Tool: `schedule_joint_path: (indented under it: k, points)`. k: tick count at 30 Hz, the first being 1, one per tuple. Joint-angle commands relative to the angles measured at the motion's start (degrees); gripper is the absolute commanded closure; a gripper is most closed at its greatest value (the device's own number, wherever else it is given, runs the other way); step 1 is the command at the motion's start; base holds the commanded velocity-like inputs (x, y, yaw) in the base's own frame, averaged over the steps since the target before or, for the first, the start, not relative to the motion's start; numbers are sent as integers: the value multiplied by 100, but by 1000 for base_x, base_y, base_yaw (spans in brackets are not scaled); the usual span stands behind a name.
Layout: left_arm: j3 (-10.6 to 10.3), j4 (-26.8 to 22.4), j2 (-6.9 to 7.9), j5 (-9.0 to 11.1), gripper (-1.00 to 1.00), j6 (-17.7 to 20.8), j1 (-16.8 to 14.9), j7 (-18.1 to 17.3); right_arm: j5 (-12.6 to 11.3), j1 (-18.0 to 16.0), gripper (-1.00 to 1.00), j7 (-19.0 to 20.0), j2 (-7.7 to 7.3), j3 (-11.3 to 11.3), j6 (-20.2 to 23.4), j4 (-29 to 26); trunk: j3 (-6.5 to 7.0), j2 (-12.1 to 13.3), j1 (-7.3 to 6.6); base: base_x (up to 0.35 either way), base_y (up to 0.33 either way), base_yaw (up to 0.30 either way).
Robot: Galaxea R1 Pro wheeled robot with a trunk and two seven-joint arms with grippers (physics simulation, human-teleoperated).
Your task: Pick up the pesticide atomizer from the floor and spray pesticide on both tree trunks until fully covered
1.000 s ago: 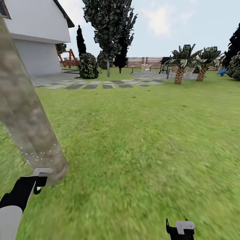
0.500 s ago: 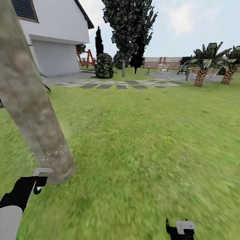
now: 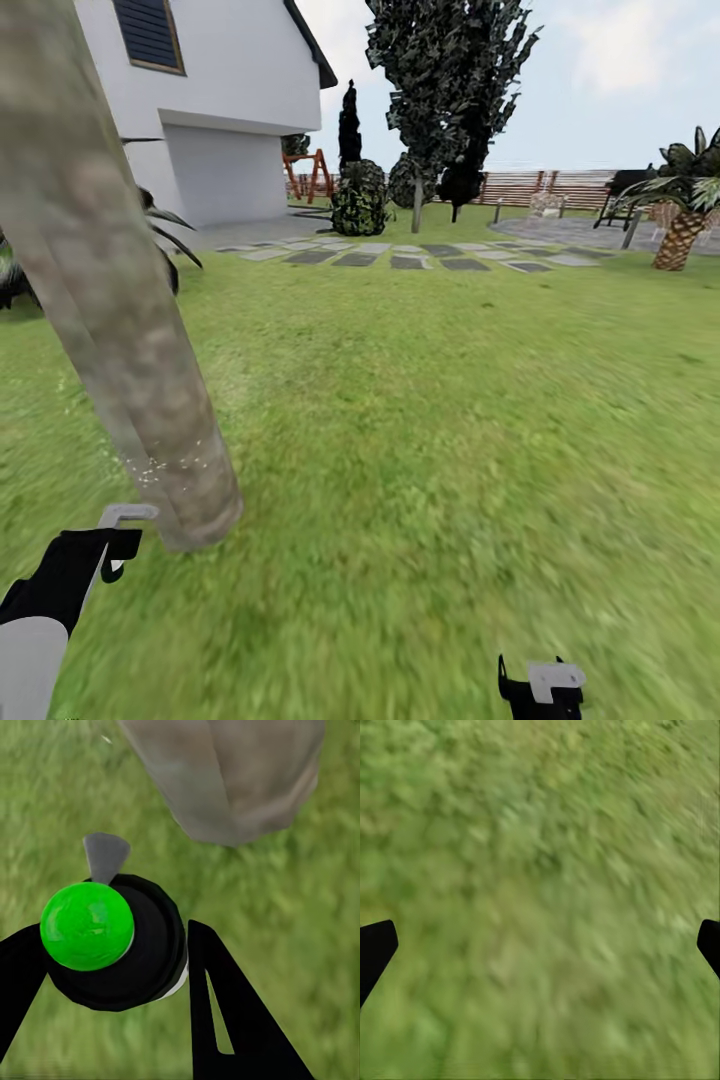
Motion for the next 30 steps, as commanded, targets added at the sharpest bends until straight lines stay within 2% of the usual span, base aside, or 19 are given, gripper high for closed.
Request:
schedule_joint_path:
  k: [1,8,15,22,30]
  points:
    - [0,0,0,-2,100,-1,0,-1,0,1,-100,0,0,0,0,0,0,0,0,222,-201,278]
    - [0,1,0,-2,100,-1,0,4,0,1,-100,0,0,0,0,0,0,0,0,197,-210,243]
    - [0,1,0,-2,100,-1,1,4,0,-2,-100,0,-9,0,0,0,0,0,0,183,-217,11]
    - [0,-1,0,-2,100,3,0,4,0,0,-100,0,-2,0,0,0,0,0,0,25,-267,20]
    - [0,0,-10,-2,100,7,0,4,0,-1,-100,0,0,0,0,0,0,0,0,0,-274,258]
